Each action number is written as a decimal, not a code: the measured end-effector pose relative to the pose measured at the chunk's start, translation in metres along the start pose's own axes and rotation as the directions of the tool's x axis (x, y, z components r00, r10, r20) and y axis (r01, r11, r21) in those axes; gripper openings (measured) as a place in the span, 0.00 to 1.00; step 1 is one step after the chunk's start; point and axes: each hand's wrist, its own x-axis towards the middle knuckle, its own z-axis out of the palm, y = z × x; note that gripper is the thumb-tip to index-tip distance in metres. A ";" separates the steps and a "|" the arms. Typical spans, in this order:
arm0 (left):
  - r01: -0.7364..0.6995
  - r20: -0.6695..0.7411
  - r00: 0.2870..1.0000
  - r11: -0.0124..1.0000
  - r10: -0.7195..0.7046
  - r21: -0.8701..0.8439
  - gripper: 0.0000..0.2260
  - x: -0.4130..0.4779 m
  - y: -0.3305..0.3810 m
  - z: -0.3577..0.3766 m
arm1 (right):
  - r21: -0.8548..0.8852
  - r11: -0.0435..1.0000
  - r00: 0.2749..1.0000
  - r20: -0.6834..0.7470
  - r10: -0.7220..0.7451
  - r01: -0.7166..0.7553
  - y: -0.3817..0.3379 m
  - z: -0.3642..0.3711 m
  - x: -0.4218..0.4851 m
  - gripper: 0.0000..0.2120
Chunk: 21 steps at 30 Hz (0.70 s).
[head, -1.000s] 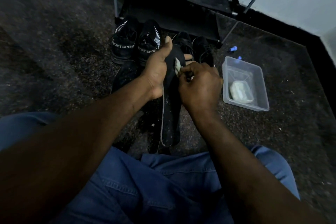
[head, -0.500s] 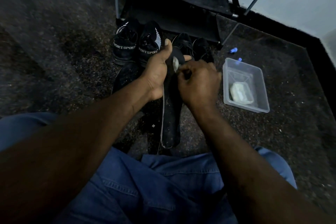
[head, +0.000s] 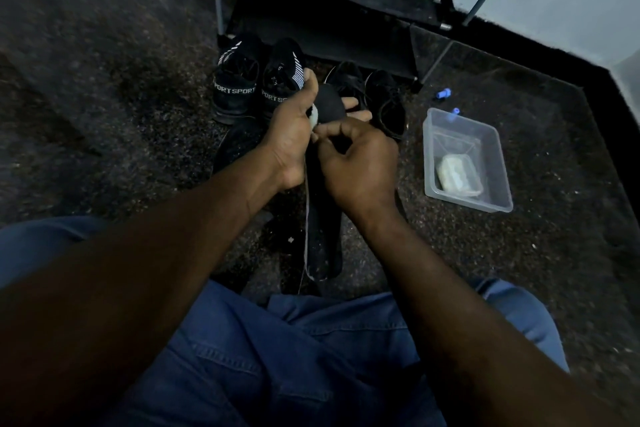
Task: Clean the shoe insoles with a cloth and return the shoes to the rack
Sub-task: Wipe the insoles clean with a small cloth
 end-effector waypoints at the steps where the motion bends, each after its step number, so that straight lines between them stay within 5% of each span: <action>1: 0.005 0.005 1.000 1.000 -0.005 -0.012 0.39 0.000 0.001 0.000 | -0.051 0.998 1.000 -0.001 -0.029 0.029 0.002 -0.001 0.000 0.07; 6: 0.009 -0.056 0.998 0.999 -0.006 0.046 0.39 0.000 -0.003 0.003 | -0.400 0.916 0.998 -0.020 -0.054 0.042 0.017 -0.014 0.013 0.08; 9: -0.023 -0.060 0.998 0.997 0.027 0.072 0.39 0.000 -0.004 0.004 | -0.338 0.941 0.996 -0.091 -0.023 -0.009 0.019 -0.017 0.019 0.07; 13: 0.021 -0.035 0.999 0.998 -0.019 0.060 0.38 -0.002 -0.002 0.003 | -0.190 0.981 0.999 0.024 -0.035 0.039 0.004 -0.001 -0.002 0.08; 17: -0.028 -0.022 0.999 0.999 0.029 0.022 0.38 0.000 0.002 0.000 | 0.023 0.996 0.996 0.041 0.085 -0.086 -0.001 0.001 0.000 0.04; 21: 0.012 -0.013 1.000 1.000 -0.012 0.008 0.39 0.001 -0.001 0.001 | -0.281 0.957 0.998 0.011 -0.068 0.068 0.008 -0.009 0.006 0.06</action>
